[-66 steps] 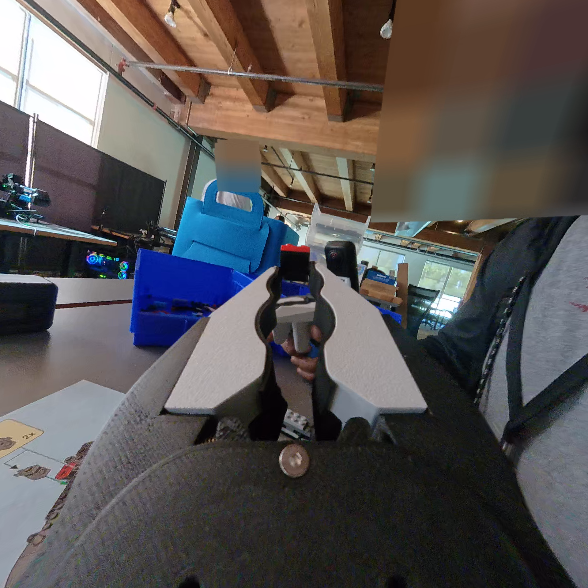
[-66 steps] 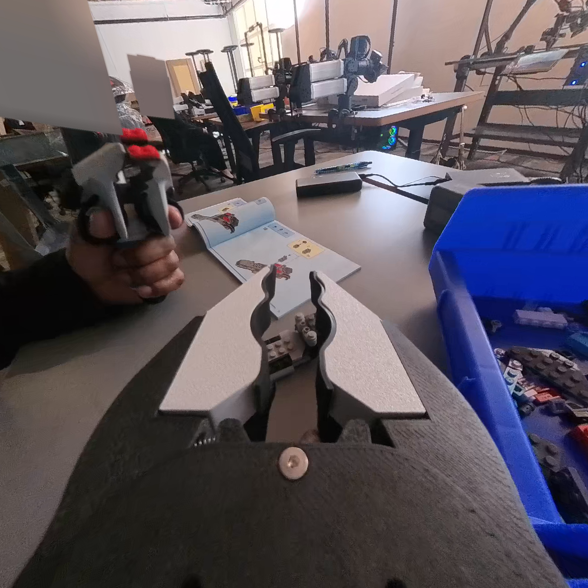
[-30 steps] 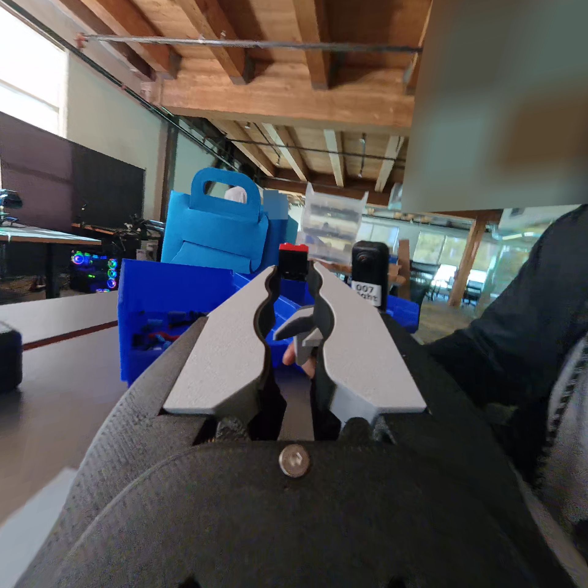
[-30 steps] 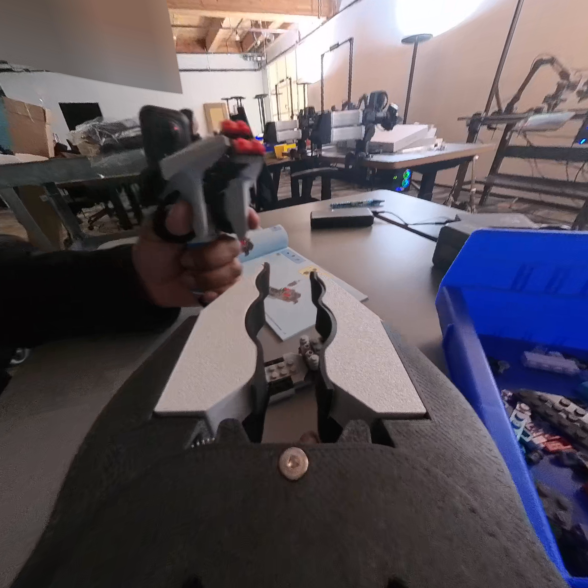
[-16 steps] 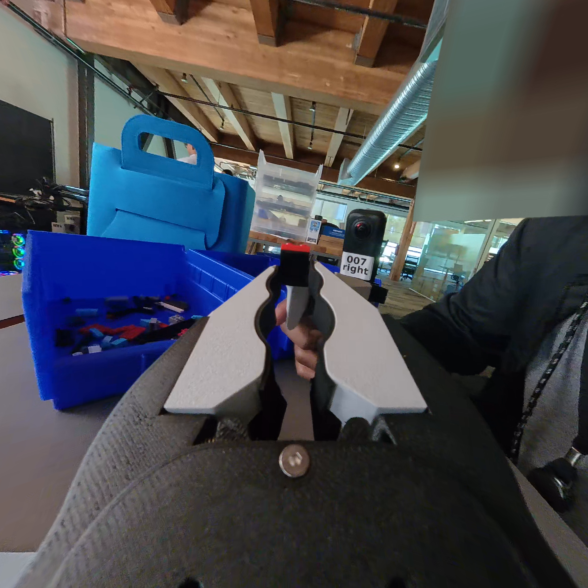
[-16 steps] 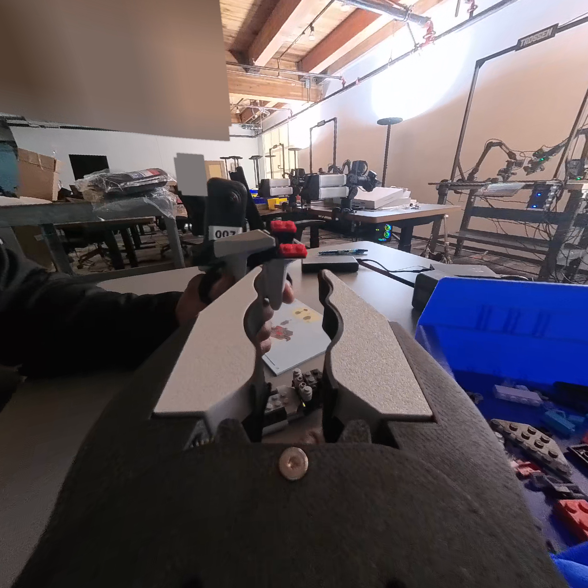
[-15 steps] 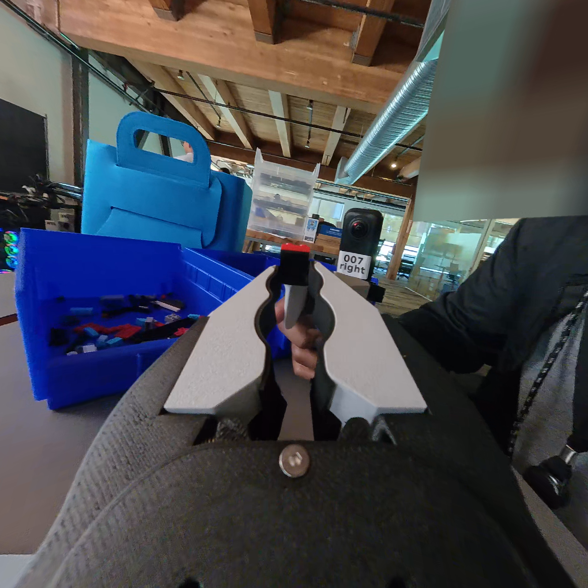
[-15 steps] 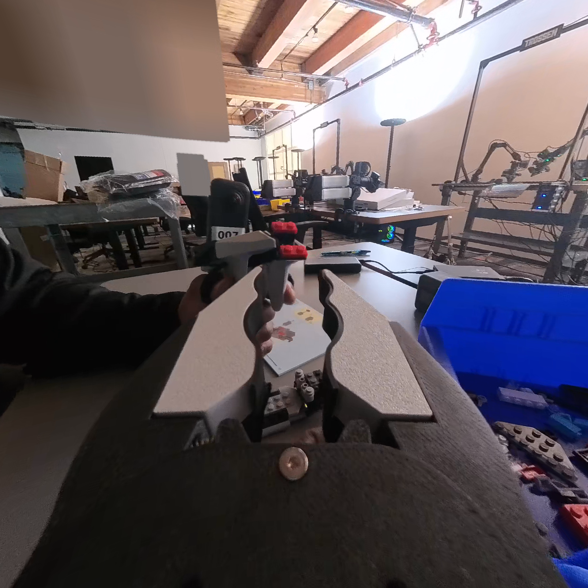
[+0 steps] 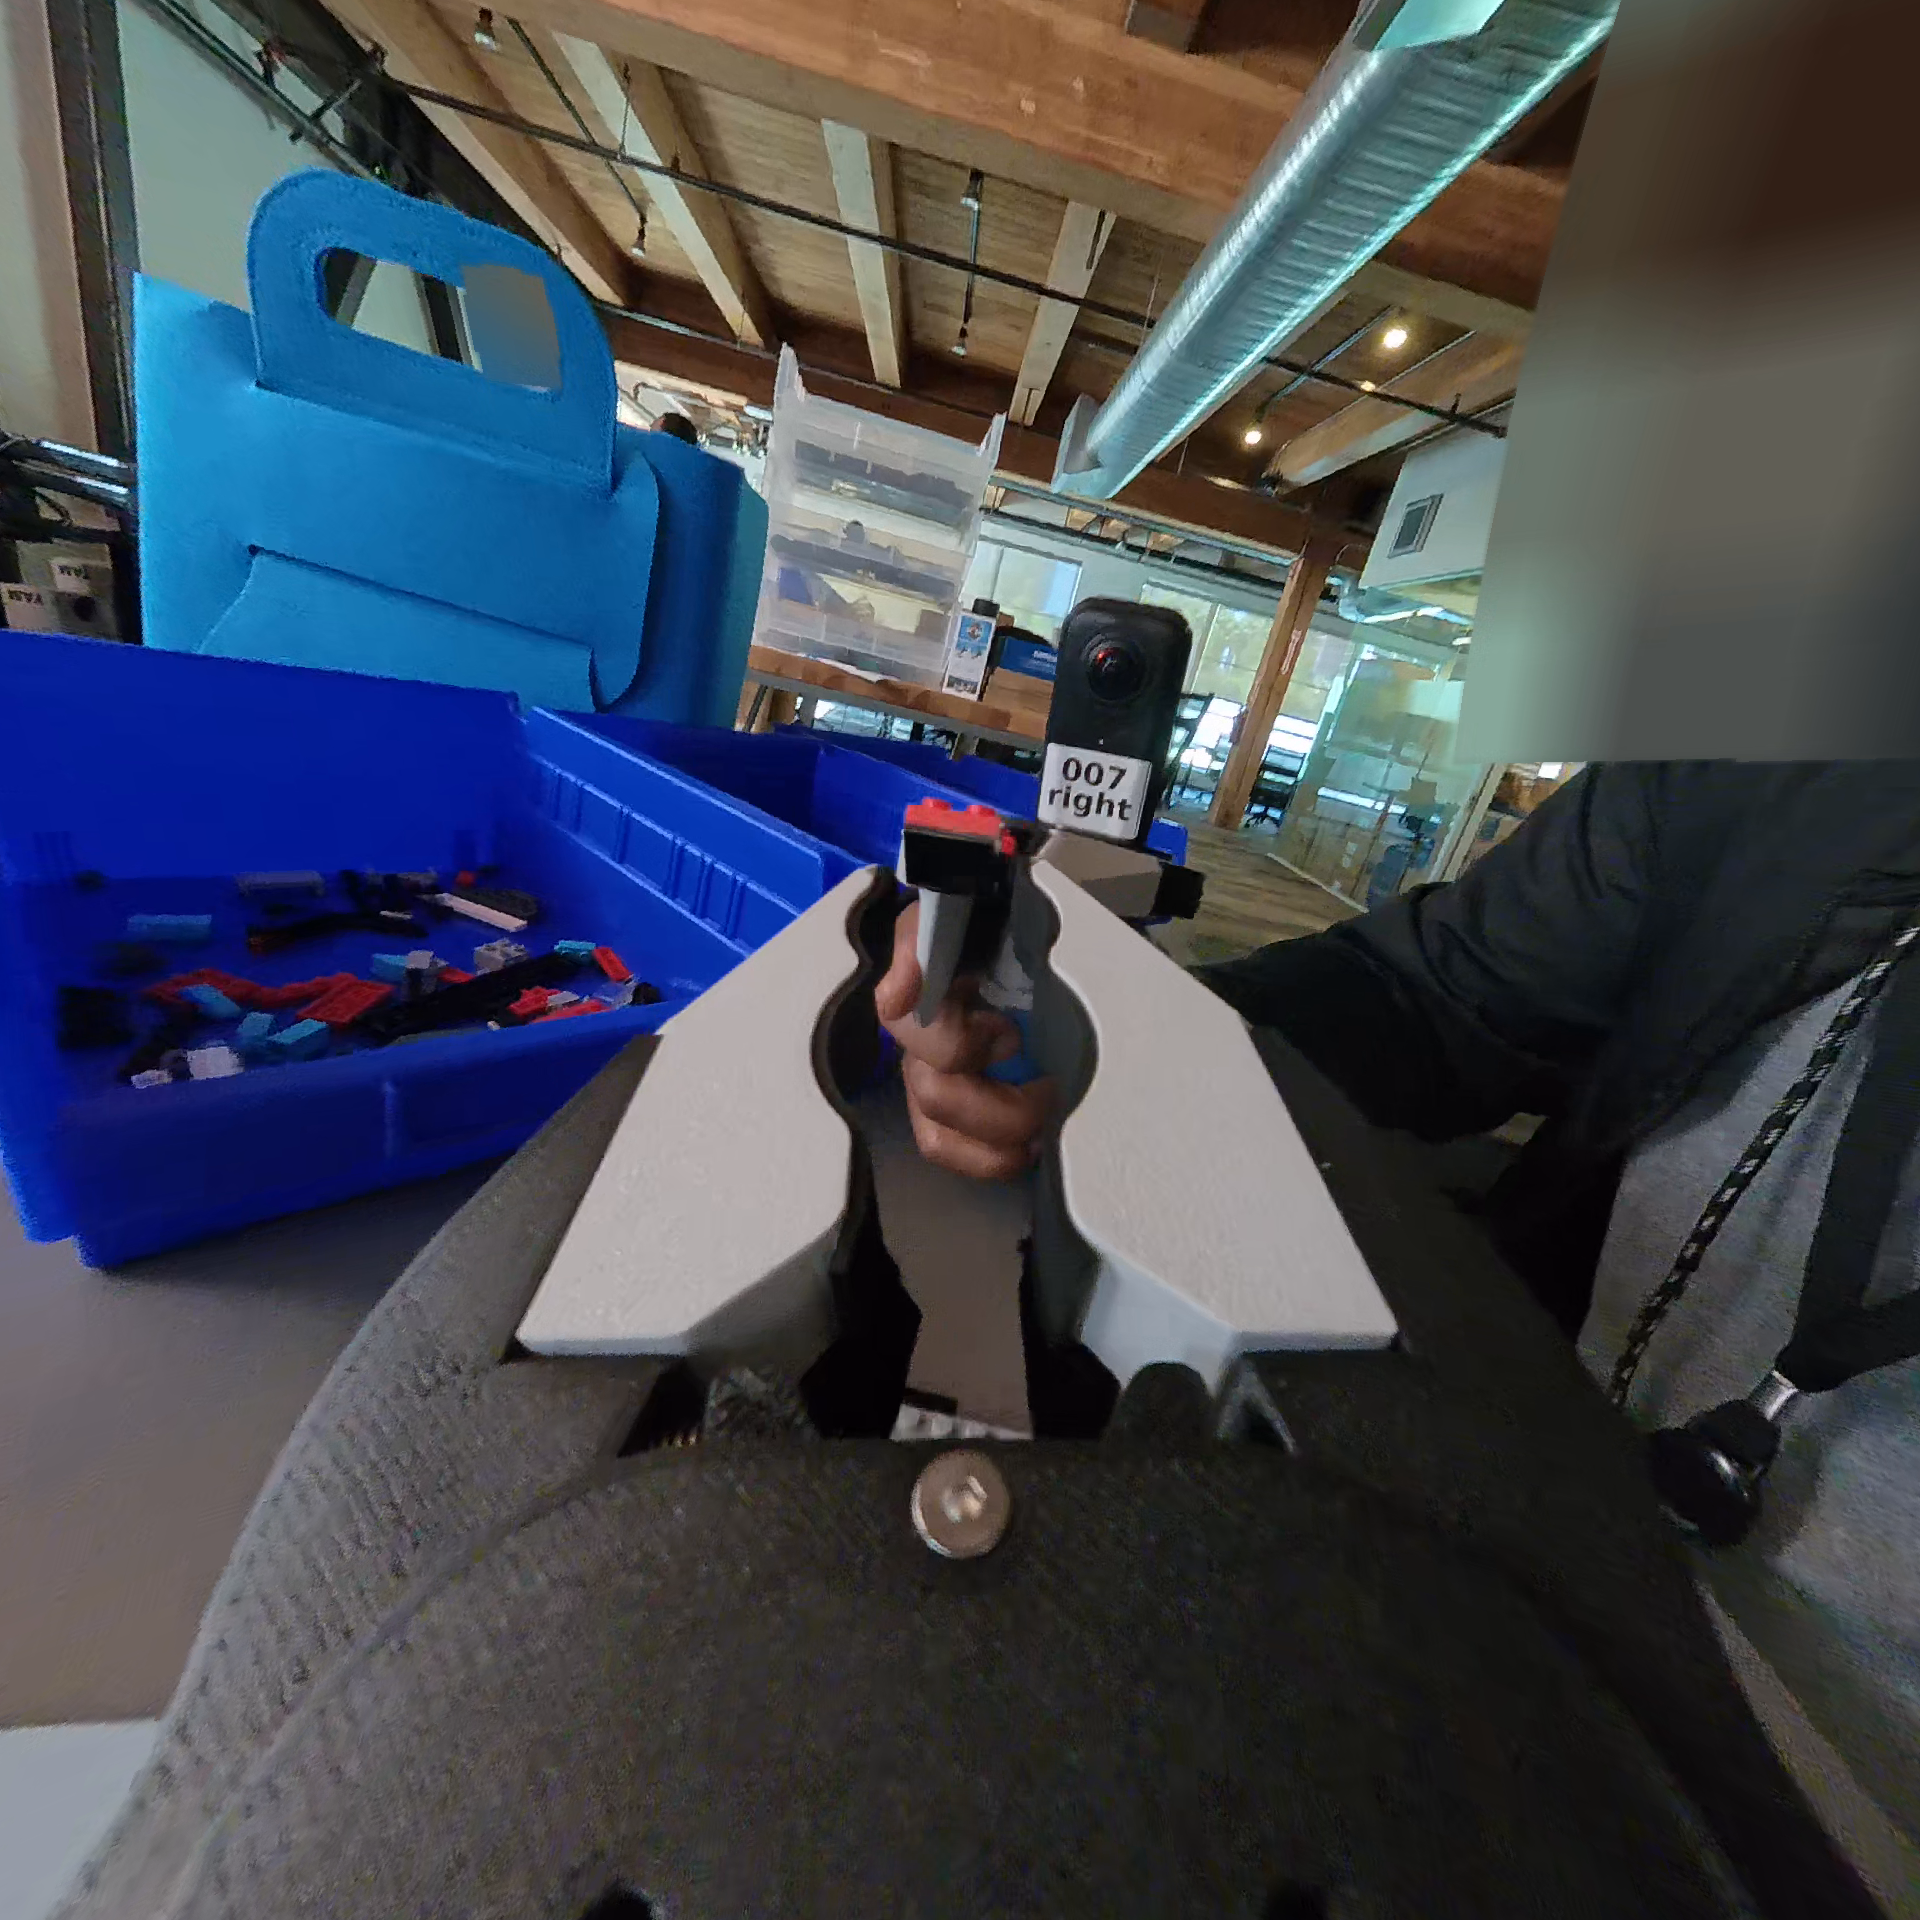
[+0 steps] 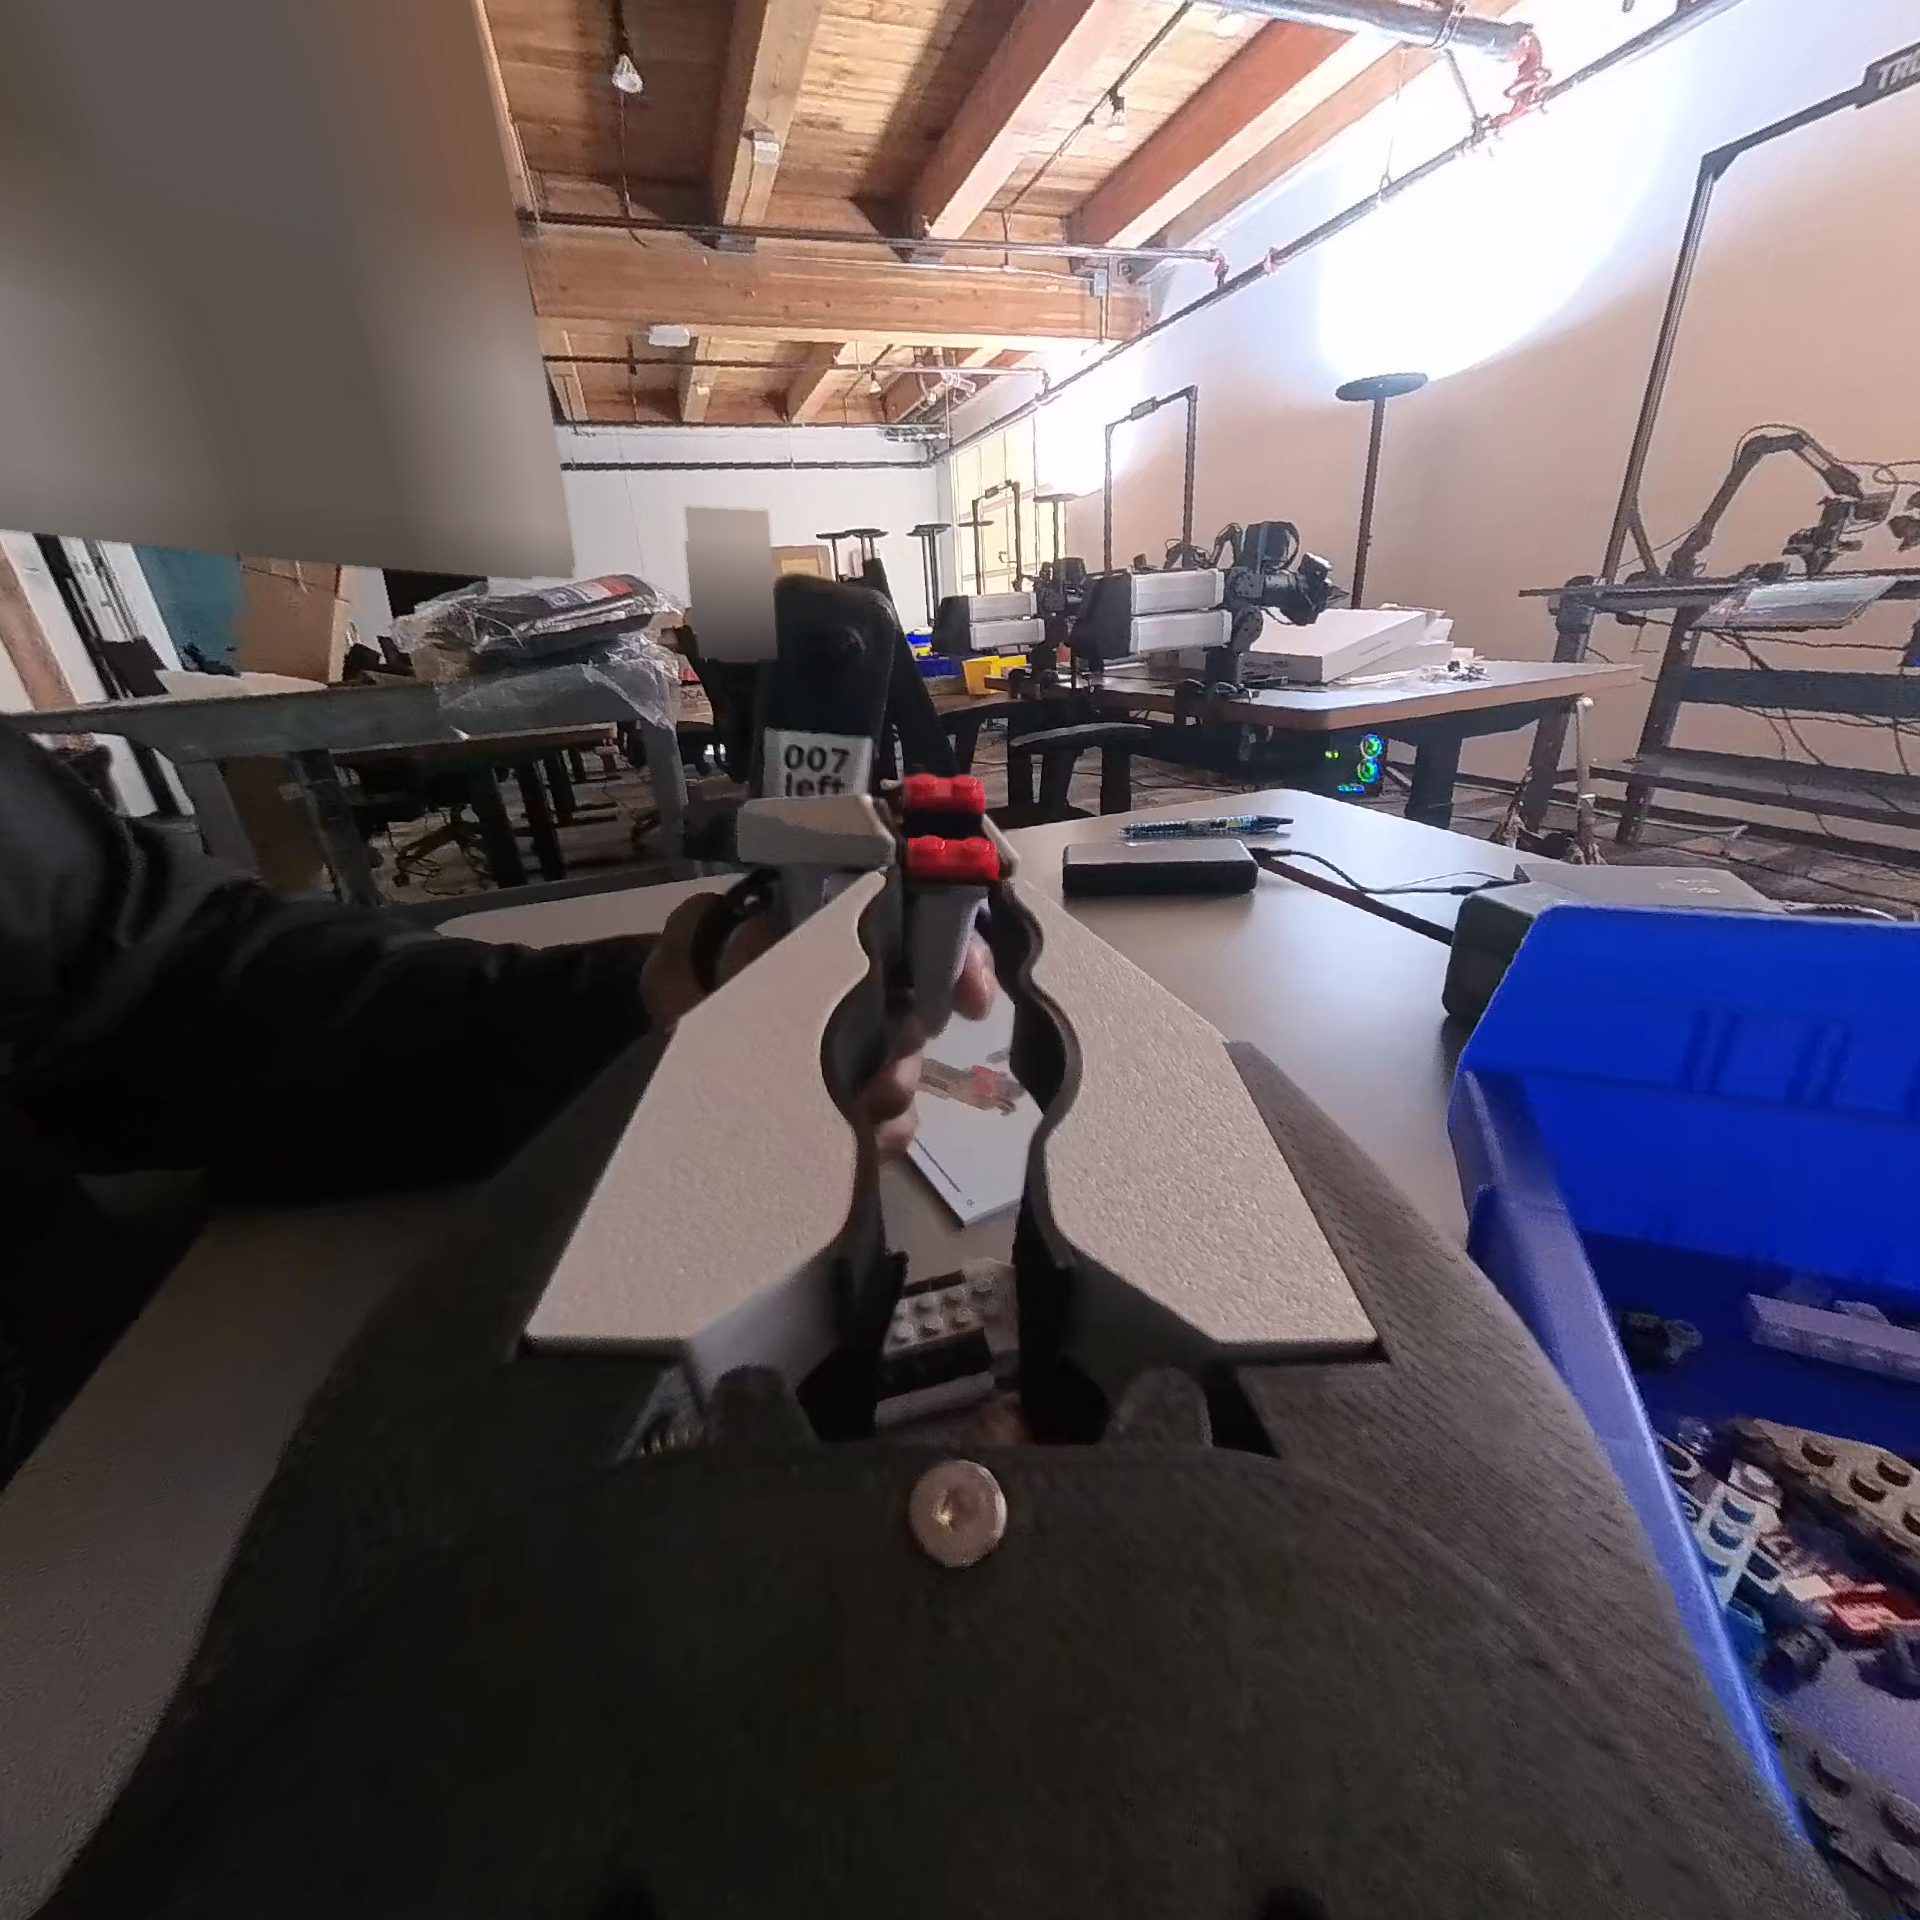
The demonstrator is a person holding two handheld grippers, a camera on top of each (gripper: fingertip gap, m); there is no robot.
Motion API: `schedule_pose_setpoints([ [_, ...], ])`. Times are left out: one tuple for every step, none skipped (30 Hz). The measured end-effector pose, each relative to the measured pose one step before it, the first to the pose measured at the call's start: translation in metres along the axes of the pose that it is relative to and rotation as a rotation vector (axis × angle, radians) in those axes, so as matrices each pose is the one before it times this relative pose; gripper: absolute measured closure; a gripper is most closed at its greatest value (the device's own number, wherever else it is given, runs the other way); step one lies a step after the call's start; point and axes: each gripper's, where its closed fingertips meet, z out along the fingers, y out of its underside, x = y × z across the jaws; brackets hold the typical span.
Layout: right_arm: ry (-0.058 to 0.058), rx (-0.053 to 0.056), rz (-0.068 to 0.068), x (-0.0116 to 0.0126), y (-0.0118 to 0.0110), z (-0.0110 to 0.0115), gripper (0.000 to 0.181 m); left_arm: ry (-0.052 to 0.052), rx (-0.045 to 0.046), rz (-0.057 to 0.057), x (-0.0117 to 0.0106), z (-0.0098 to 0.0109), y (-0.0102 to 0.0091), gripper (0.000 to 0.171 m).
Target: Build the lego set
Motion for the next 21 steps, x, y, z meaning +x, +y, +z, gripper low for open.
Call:
schedule_pose_setpoints([
  [0.0068,-0.0139,0.0034,0.00226,0.0016,-0.00006,0.164,-0.0015,-0.02134,-0.0004,-0.00086,-0.00137,0.00126,0.146],
  [0.0082,-0.0089,0.004,0.00252,0.0013,-0.00026,0.163,-0.0005,-0.02019,-0.0004,-0.00072,-0.00139,0.00098,0.145],
  [0.0014,-0.01,0.0063,0.00167,0.00167,0.0,0.163,-0.0101,-0.01022,0.0073,-0.0016,-0.00167,-0.00015,0.145],
  [-0.0066,-0.0139,0.0083,0.00038,0.00228,0.00042,0.163,-0.0091,-0.00739,0.0052,-0.00156,-0.00148,-0.00038,0.145],
  [-0.0115,-0.0106,0.0055,-0.00103,0.00168,0.0007,0.164,-0.0035,-0.00693,-0.0011,-0.00086,-0.00128,-0.00031,0.145],
  [-0.0114,-0.0088,0.0004,-0.00183,0.00161,0.00081,0.164,-0.0037,-0.00273,-0.0014,-0.0009,-0.00084,-0.00056,0.145],
  [-0.0072,-0.0088,-0.0028,-0.00129,0.00172,0.00077,0.164,-0.0033,-0.0013,-0.0022,-0.00097,-0.0006,-0.00026,0.145],
  [-0.004,-0.0058,-0.003,-0.00097,0.00127,0.00067,0.164,-0.0001,-0.00412,-0.0035,-0.00041,-0.00012,0.00035,0.145],
  [-0.0055,-0.0015,-0.0011,-0.00094,0.00048,0.00034,0.163,0.0016,-0.00808,-0.0035,-0.00019,0.00027,0.0012,0.145],
  [-0.0059,0.0009,0.0003,-0.00086,-0.00001,0.00025,0.164,0.0045,-0.01051,-0.001,0.00044,0.00061,0.0017,0.145],
  [-0.0032,0.0017,0.0,-0.00023,-0.00038,-0.00004,0.164,0.0039,-0.01045,0.0006,0.00058,0.00084,0.00179,0.145],
  [-0.0029,0.002,0.0008,-0.00003,-0.00055,-0.00019,0.164,0.0043,-0.00861,0.0019,0.00085,0.00092,0.00148,0.146],
  [-0.0025,0.0025,0.0021,0.00014,-0.00075,-0.00032,0.164,0.0057,-0.00804,0.0007,0.00116,0.00107,0.00131,0.147],
  [-0.0019,0.0028,0.0029,0.00029,-0.00072,-0.00039,0.164,0.008,-0.00847,0.0005,0.0016,0.00112,0.00139,0.148],
  [-0.0032,0.0012,0.0033,-0.00007,-0.00055,-0.00021,0.164,0.0074,-0.00755,0.0028,0.00165,0.00115,0.00121,0.15],
  [-0.0047,0.0,0.0021,-0.0004,-0.00025,-0.00013,0.163,0.0043,-0.00316,0.0047,0.00139,0.00082,0.00049,0.151],
  [-0.0024,-0.0001,0.0003,-0.00027,-0.0002,-0.00008,0.163,0.0001,0.0039,0.0001,0.00037,0.00016,-0.00089,0.151],
  [-0.0004,-0.0015,-0.0009,-0.00022,-0.00017,-0.00009,0.163,0.0011,0.001,-0.004,0.00007,0.00006,-0.00043,0.151],
  [-0.0005,-0.0018,-0.0027,-0.00034,-0.00017,0.00018,0.163,0.0005,0.00327,-0.0031,-0.00001,-0.00009,-0.00077,0.15],
  [-0.0004,-0.0029,-0.0034,-0.00028,0.00008,0.00019,0.163,-0.0006,0.00628,-0.002,-0.00023,-0.0003,-0.00113,0.15],
  [0.0005,-0.0024,-0.002,-0.00003,0.00018,0.00013,0.164,0.0009,0.00665,-0.0026,0.00012,-0.00038,-0.00127,0.15],
])
